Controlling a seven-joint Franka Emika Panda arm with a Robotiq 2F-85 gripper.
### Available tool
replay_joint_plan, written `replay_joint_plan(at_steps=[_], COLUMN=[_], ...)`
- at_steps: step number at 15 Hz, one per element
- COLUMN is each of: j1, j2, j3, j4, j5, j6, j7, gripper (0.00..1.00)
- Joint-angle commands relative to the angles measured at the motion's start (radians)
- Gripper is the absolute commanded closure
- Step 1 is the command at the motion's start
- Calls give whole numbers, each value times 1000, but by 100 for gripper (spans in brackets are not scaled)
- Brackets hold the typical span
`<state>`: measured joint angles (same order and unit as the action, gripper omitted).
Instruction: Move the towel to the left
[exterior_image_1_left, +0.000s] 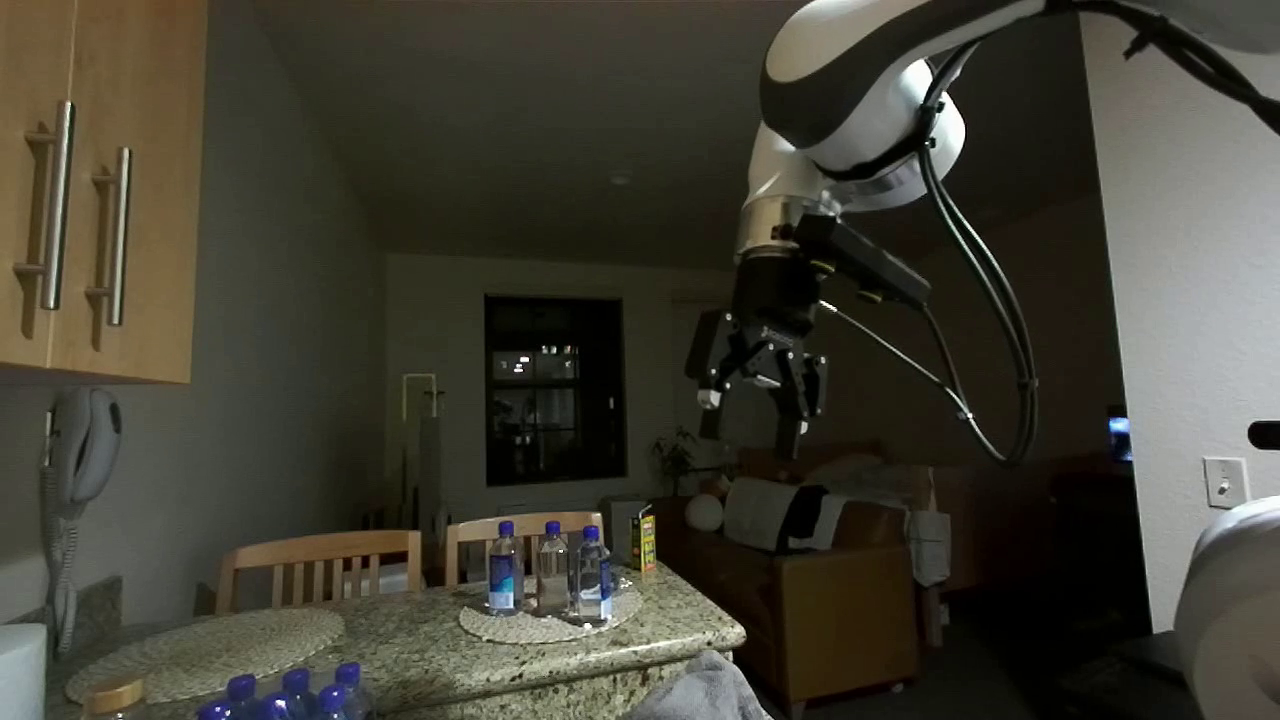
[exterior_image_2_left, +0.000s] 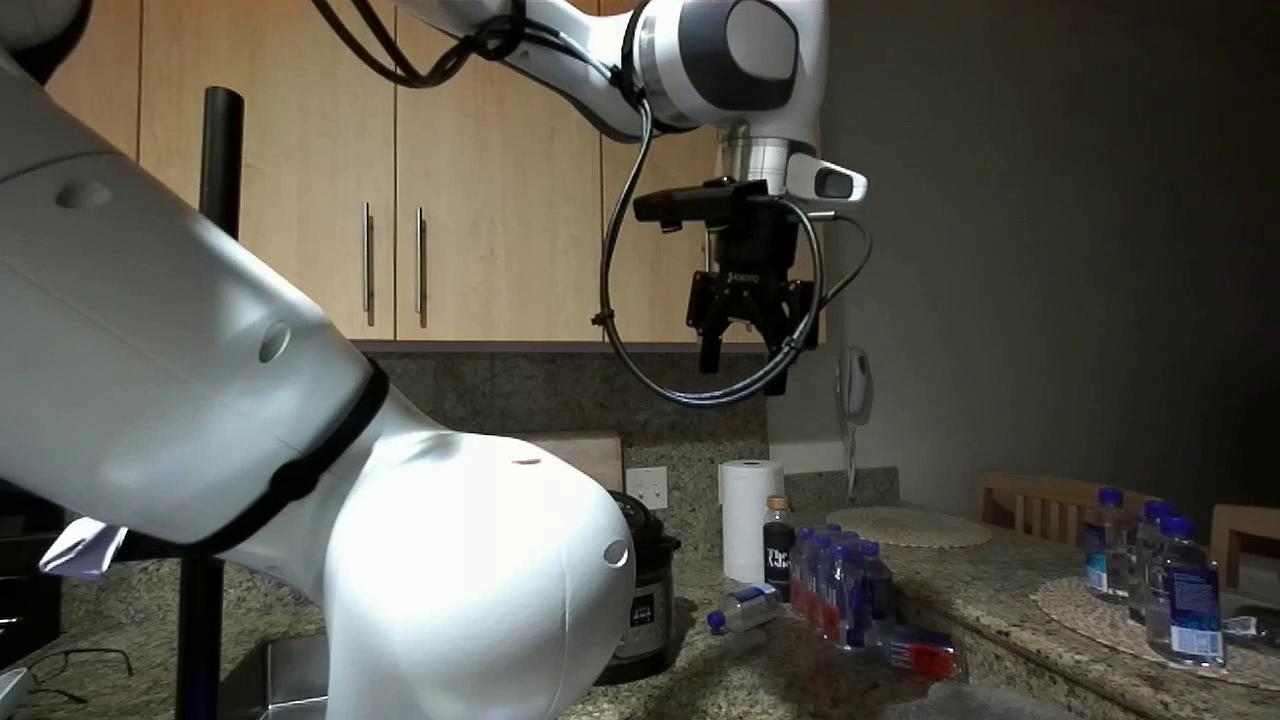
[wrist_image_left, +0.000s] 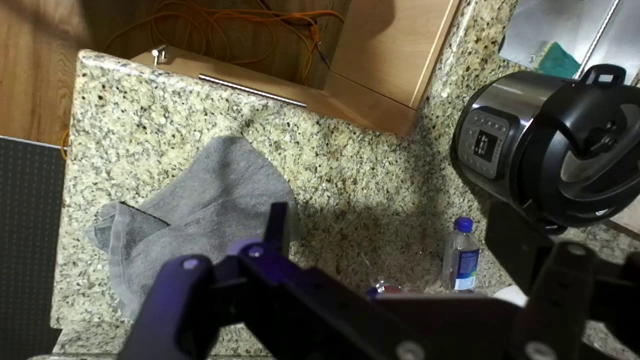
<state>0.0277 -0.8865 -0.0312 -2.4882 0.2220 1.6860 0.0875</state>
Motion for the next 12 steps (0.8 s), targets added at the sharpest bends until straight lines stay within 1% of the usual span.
replay_joint_plan(at_steps=[1, 3, 5, 8, 10, 12], j1=[-17, -16, -17, -20, -20, -22], j2=[85, 133, 184, 293, 367, 449], j3=[4, -4, -17, -43, -64, -81], j4=[15, 16, 12, 32, 55, 91], j5=[2, -3, -7, -33, -46, -59], j6=[83, 139, 224, 340, 400, 432], j7=[-37, -53, -76, -136, -174, -207], gripper=[0, 0, 0, 0, 0, 0])
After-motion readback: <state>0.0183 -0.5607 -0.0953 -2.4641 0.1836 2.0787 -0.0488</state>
